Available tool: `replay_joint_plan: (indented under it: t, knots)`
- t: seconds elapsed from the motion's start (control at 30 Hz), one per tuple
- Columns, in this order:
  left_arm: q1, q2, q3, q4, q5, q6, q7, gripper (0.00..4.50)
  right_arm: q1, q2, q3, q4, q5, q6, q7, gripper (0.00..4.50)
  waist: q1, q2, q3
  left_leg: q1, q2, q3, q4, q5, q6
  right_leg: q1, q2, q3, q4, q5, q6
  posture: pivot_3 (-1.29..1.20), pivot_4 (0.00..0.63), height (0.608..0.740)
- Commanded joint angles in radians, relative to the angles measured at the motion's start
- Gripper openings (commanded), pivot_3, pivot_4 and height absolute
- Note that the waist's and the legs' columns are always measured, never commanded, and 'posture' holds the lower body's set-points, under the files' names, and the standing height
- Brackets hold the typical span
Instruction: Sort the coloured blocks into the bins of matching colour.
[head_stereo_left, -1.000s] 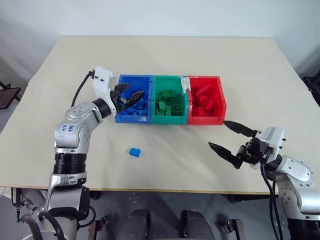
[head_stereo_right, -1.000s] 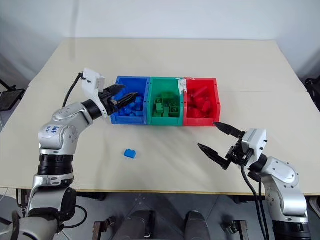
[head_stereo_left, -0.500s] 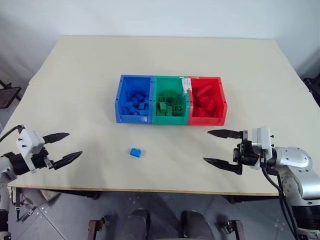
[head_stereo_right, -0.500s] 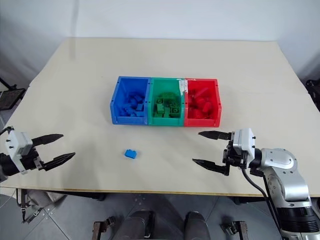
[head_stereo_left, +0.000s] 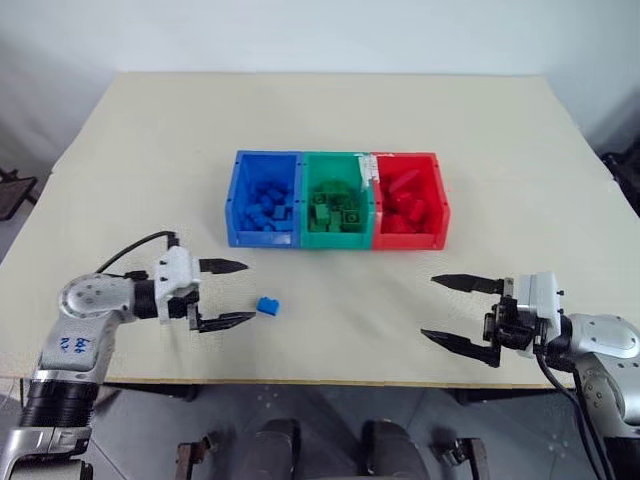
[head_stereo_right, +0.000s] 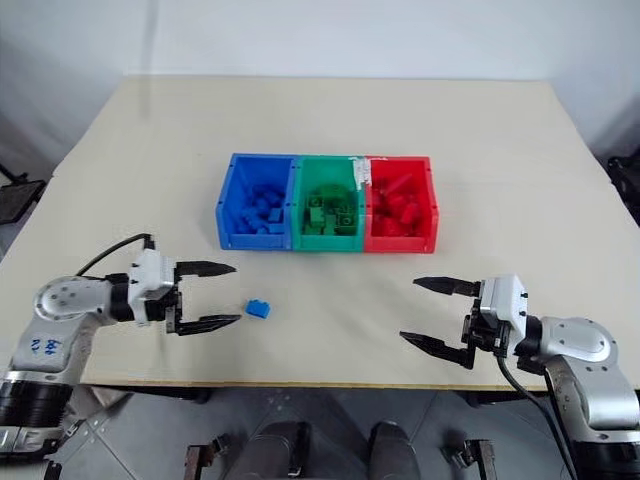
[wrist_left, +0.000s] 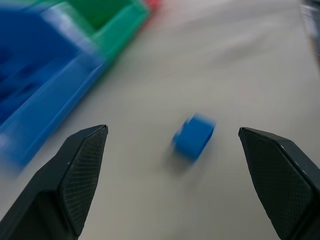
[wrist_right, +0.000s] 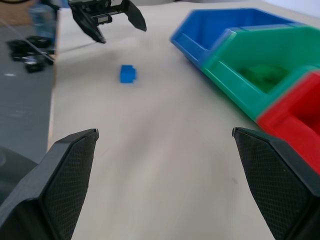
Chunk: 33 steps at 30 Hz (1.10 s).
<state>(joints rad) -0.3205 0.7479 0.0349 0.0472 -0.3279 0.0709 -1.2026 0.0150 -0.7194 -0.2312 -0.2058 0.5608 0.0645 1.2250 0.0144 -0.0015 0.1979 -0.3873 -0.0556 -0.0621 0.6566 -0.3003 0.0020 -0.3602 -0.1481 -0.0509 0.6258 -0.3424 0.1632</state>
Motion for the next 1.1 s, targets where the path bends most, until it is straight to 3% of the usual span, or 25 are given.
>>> replay_joint_plan:
  t: [0.03,0.27,0.37,0.67,0.7,0.9,1.1]
  knots:
    - [-0.113,-0.015,-0.139,0.02,0.106,0.002,-0.035,4.46,0.073,-0.007,-0.059,-0.077,0.013,-0.006,-0.029,4.5,0.001,0.0,0.0,0.0,0.0,0.0,0.0,0.0,0.0,0.0,0.001,0.0,0.0,0.0,0.0,0.0,0.15,0.74]
    - [-0.263,-0.007,-0.29,0.142,0.259,0.001,-0.076,4.46,0.2,-0.003,-0.111,-0.164,0.025,0.003,-0.075,4.5,0.005,0.0,0.0,0.0,0.0,0.001,0.001,0.0,0.0,0.0,0.001,0.001,0.0,0.0,0.0,0.0,0.15,0.74]
    - [-0.288,-0.005,-0.311,0.165,0.273,0.011,-0.108,3.85,0.236,0.004,-0.123,-0.191,0.028,0.001,-0.094,4.5,0.007,0.0,0.0,0.0,0.0,0.0,0.001,0.0,0.0,0.0,0.001,0.001,0.0,0.0,0.0,0.0,0.15,0.74]
    - [-0.304,-0.007,-0.324,0.216,0.284,-0.021,-0.148,1.04,0.271,0.013,-0.102,-0.23,0.027,-0.004,-0.124,4.5,0.008,0.0,0.0,0.0,0.0,0.0,0.003,0.0,0.0,0.001,0.001,0.001,0.001,0.0,0.0,0.0,0.15,0.74]
    - [-0.305,-0.012,-0.313,0.223,0.274,-0.029,-0.145,0.91,0.263,0.014,-0.094,-0.229,0.028,-0.002,-0.126,4.5,0.008,0.0,0.0,0.0,0.0,0.0,0.003,0.0,0.0,0.001,0.001,0.001,0.001,0.0,0.0,0.0,0.15,0.74]
    - [-0.346,-0.112,-0.144,0.212,0.079,0.097,-0.07,0.91,0.171,0.074,-0.054,-0.231,0.055,0.022,-0.209,4.5,0.008,0.0,0.0,-0.001,0.002,-0.001,0.004,0.0,0.0,0.001,0.001,0.0,0.002,0.0,0.0,0.0,0.15,0.74]
    - [-0.529,-0.244,0.027,0.332,0.068,0.249,0.324,0.91,0.043,0.174,-0.019,-0.204,0.028,0.012,-0.325,4.5,0.012,-0.001,0.0,-0.004,0.001,-0.006,0.009,0.001,0.001,0.001,0.0,-0.001,0.002,0.001,0.001,0.0,0.15,0.74]
